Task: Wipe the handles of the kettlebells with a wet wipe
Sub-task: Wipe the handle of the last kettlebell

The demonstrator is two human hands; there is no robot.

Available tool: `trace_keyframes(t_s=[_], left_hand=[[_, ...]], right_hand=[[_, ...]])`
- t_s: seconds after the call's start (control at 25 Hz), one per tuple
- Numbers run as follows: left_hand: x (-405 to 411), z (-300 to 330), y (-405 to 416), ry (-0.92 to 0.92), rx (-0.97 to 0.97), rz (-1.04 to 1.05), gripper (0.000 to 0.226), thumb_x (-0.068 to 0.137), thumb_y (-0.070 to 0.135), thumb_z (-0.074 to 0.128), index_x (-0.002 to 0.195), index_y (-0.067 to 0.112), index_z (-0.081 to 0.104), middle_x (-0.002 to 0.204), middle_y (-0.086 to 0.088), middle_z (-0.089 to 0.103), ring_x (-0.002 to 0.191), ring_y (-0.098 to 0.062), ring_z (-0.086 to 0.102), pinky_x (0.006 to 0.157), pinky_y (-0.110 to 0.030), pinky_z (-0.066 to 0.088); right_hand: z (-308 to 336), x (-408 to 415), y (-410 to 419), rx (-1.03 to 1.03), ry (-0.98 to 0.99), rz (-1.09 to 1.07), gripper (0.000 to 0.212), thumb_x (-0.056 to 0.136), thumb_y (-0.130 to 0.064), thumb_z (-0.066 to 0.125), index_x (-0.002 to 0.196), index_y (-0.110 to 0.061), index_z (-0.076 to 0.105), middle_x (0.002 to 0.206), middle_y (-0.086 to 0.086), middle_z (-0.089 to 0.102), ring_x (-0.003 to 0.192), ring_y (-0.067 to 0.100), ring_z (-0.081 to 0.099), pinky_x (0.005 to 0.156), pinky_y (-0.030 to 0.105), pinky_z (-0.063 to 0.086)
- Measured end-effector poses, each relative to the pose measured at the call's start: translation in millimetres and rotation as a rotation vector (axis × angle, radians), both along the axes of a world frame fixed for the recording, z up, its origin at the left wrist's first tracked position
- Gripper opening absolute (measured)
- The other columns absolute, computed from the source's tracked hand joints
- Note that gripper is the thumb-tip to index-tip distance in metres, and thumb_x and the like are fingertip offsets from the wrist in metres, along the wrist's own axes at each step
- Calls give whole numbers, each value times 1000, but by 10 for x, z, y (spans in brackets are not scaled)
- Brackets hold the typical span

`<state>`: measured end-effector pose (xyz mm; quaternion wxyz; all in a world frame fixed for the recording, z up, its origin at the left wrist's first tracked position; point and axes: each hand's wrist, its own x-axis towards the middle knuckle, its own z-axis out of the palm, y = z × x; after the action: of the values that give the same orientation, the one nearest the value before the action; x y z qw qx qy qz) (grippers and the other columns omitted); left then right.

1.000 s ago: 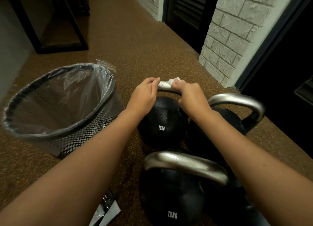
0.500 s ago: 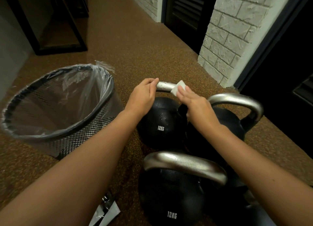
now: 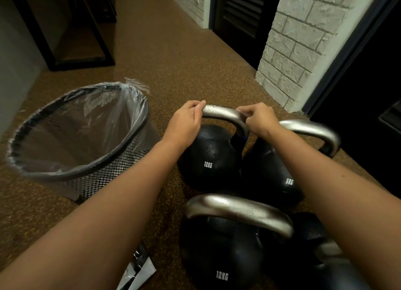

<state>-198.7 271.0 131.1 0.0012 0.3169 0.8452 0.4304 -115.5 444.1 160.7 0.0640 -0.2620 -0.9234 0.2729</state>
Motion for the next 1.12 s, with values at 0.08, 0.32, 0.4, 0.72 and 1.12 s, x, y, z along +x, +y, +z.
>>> trace_keyframes(t_s=[0.08,0.32,0.4,0.72,1.12], left_hand=[[2,-3,10,2,-1,2,44,100,34,28,124,12,56,122,1,57,111,-11,52,89,-19,34],[-1,18,0,-12,2,-9,41,100,31,28,121,12,58,120,0,57,104,-5,49,87,-17,32],[5,13,3,-11,12,0,41,100,31,29,122,12,58,122,1,57,105,-4,49,87,-16,32],[9,-5,20,1,15,5,41,100,29,30,123,11,58,123,0,56,110,-10,51,89,-17,32],[24,-9,29,12,0,9,42,100,31,29,126,11,56,127,1,54,111,-10,51,87,-16,31]], right_hand=[[59,-55,22,-34,-23,-1,45,83,4,46,114,-21,67,125,6,62,126,24,45,107,30,35],[10,-62,81,-196,39,32,50,80,9,44,112,-22,68,123,0,64,123,18,50,109,31,35],[-61,-43,99,-249,74,-44,47,80,7,47,111,-21,69,121,0,65,123,19,51,109,34,37],[-105,310,-300,167,279,176,63,81,16,41,135,-17,48,144,4,43,136,21,37,107,12,18],[-352,382,-252,307,199,273,75,73,17,52,139,-17,42,151,-4,29,140,24,27,113,32,29]])
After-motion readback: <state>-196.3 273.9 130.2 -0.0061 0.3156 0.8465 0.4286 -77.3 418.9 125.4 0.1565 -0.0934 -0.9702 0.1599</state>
